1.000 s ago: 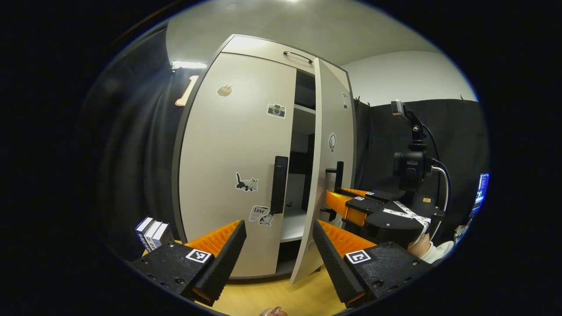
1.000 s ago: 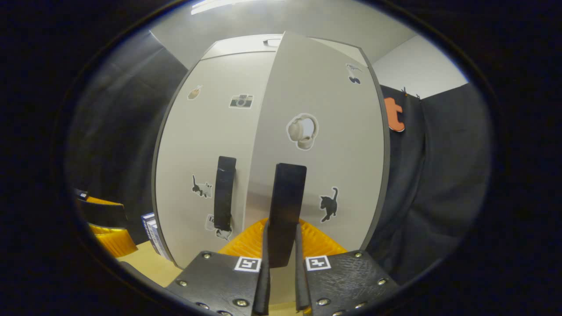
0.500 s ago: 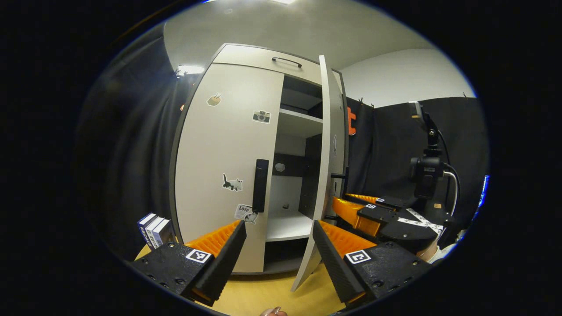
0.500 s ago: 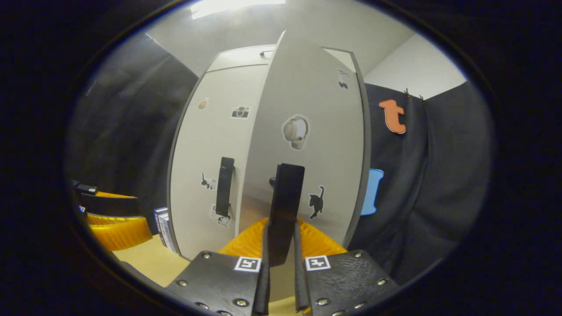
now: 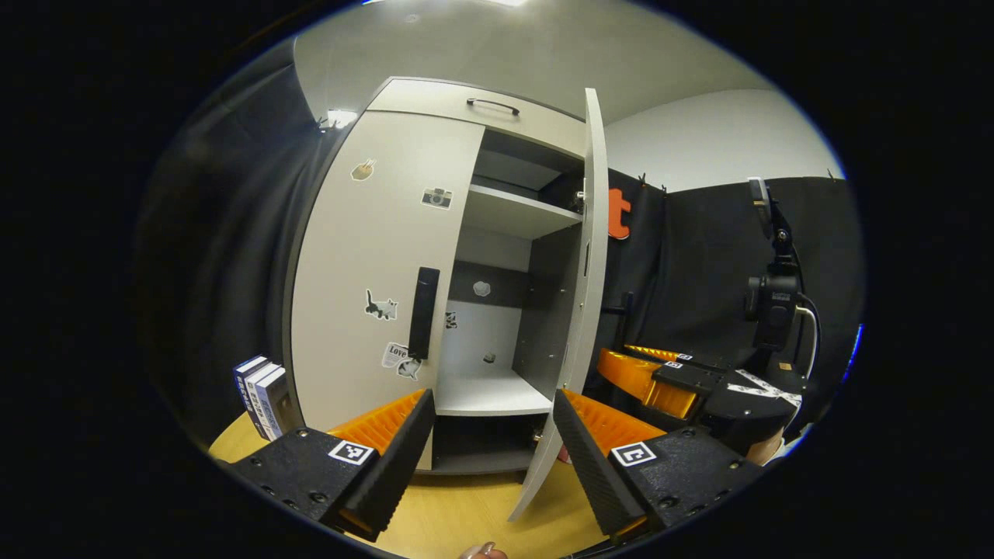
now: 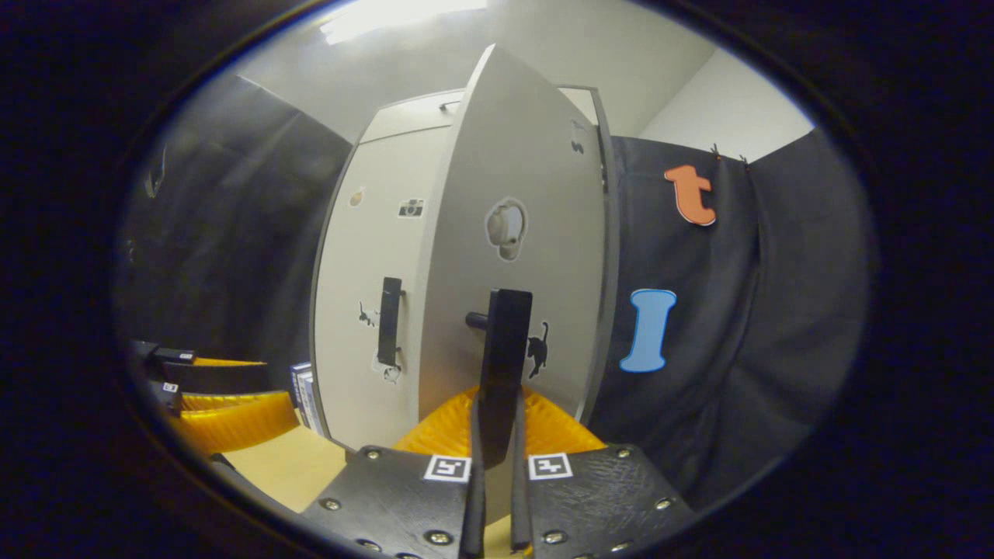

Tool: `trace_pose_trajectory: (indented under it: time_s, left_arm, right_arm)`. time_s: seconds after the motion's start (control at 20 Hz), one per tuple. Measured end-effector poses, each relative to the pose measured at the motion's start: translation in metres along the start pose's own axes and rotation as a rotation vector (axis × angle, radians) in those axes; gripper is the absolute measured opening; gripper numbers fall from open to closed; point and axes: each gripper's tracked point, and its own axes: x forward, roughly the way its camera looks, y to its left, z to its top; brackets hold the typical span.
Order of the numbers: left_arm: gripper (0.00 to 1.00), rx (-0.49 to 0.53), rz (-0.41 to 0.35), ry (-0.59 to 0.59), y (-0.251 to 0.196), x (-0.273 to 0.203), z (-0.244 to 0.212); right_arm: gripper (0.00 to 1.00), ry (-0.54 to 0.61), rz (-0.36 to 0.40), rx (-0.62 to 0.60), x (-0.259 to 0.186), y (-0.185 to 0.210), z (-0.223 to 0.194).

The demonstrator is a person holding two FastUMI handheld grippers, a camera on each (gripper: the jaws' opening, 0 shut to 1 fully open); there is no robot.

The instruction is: Open the right door of the double-door shoe cabinet with the right hand, and open the left door with the left hand.

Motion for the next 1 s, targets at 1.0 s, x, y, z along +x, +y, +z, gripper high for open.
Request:
trace_pose_trajectory:
  time_s: [1.0]
  left_arm:
    - [0.95,-0.001,0.050,-0.057,-0.030,0.035,0.001]
  right_arm:
    - [0.04,-0.031,-0.097,0.000,-0.044,-0.105,0.002]
